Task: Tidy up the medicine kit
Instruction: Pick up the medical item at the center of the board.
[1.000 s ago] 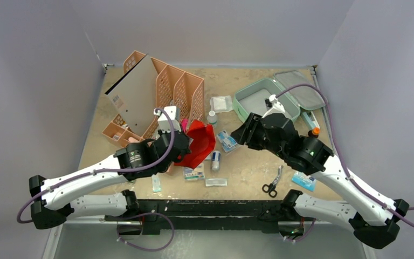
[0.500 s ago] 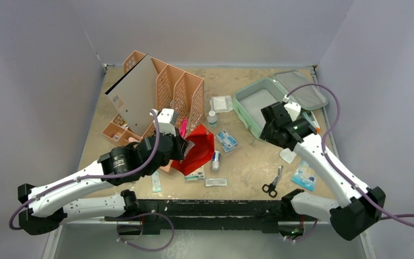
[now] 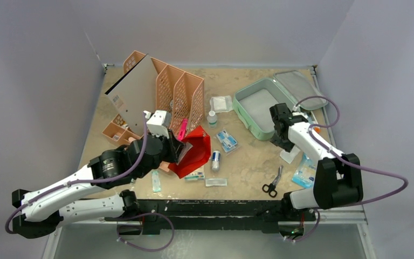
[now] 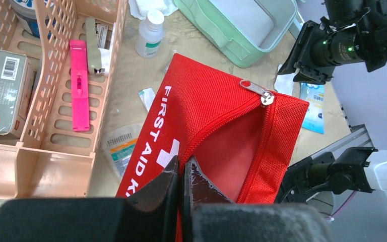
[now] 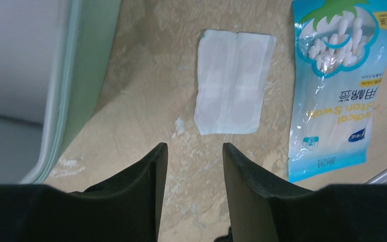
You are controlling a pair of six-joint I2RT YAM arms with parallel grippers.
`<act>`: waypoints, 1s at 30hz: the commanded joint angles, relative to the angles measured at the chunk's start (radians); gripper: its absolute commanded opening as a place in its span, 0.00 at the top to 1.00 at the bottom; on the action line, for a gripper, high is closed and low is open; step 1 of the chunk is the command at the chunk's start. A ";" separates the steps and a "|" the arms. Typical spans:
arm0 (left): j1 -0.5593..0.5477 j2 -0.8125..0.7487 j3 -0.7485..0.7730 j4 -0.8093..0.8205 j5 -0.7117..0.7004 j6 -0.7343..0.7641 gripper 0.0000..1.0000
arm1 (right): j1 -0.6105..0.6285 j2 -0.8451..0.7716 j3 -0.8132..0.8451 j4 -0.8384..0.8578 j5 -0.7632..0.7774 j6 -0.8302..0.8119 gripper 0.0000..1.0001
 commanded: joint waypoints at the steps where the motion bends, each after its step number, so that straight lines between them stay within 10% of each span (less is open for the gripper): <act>1: 0.001 -0.020 0.004 -0.003 -0.007 -0.002 1.00 | -0.050 0.017 -0.023 0.090 -0.003 -0.044 0.53; 20: 0.001 -0.103 -0.025 -0.037 -0.087 -0.112 1.00 | -0.144 0.153 -0.095 0.179 -0.136 -0.043 0.59; 30: 0.001 -0.133 -0.021 -0.087 -0.108 -0.144 1.00 | -0.144 0.066 -0.134 0.203 -0.151 -0.070 0.94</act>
